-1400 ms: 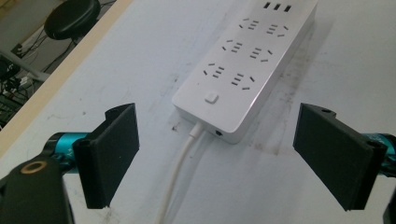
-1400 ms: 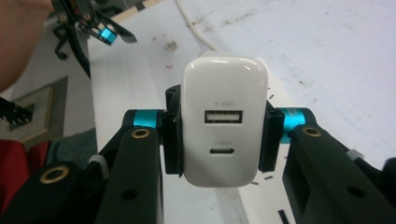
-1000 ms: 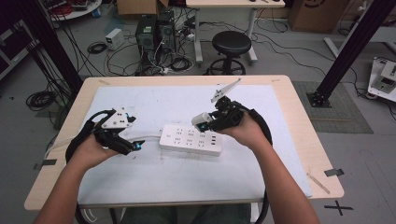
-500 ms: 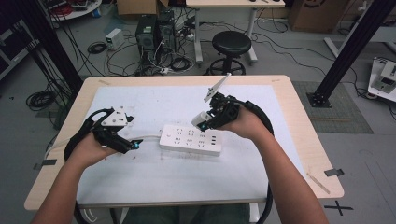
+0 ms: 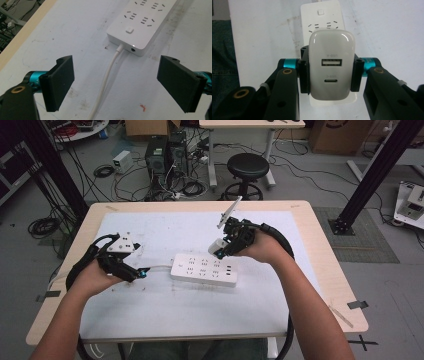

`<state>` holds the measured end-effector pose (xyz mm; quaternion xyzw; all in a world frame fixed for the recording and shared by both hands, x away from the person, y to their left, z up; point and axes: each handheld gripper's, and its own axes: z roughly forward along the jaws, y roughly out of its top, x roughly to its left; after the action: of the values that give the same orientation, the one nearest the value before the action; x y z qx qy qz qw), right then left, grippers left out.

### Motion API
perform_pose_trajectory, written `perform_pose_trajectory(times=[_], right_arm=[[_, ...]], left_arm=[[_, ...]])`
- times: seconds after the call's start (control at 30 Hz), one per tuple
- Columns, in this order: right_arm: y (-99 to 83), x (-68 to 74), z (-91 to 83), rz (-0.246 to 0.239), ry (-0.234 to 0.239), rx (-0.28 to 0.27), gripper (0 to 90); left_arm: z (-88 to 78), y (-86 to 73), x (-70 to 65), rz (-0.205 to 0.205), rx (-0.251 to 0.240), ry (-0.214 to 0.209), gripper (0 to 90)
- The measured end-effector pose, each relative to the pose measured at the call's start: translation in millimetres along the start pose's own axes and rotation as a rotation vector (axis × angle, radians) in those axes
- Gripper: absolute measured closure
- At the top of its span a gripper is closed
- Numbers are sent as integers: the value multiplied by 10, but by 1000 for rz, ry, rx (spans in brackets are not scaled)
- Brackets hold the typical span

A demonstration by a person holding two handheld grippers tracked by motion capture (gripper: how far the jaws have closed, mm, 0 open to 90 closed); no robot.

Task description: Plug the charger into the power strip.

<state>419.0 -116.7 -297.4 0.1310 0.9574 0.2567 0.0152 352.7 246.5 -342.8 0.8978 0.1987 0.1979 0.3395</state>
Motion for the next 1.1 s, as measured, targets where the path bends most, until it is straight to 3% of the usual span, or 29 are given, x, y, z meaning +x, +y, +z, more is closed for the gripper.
perform_pose_trajectory(times=[0.2, 0.3, 0.53, 0.57, 0.7, 0.73, 0.93, 0.97, 1.1], right_arm=[[67, -51, 10, -9, 8, 22, 634], [127, -81, 44, -48, -4, 83, 634], [186, -116, 104, -87, -3, 141, 634], [227, -132, 174, -109, 4, 181, 634], [242, -135, 193, -111, 5, 194, 634], [297, -168, 284, -144, 3, 237, 634], [315, -183, 355, -147, 5, 279, 634], [293, -202, 437, -130, 3, 334, 634], [274, -214, 506, -129, 7, 372, 634]], left_arm=[[-15, -17, 9, 8, 28, 2, 144], [-41, -36, -1, 3, 43, 10, 144], [-69, -61, -19, 5, 56, 19, 144], [-80, -74, -27, 2, 59, 22, 144], [-83, -83, -34, 3, 62, 22, 144], [-76, -99, -41, 5, 66, 18, 144], [-67, -114, -46, 2, 60, 22, 144], [-60, -113, -50, 3, 56, 20, 144], [-46, -107, -44, 9, 56, 18, 144]])
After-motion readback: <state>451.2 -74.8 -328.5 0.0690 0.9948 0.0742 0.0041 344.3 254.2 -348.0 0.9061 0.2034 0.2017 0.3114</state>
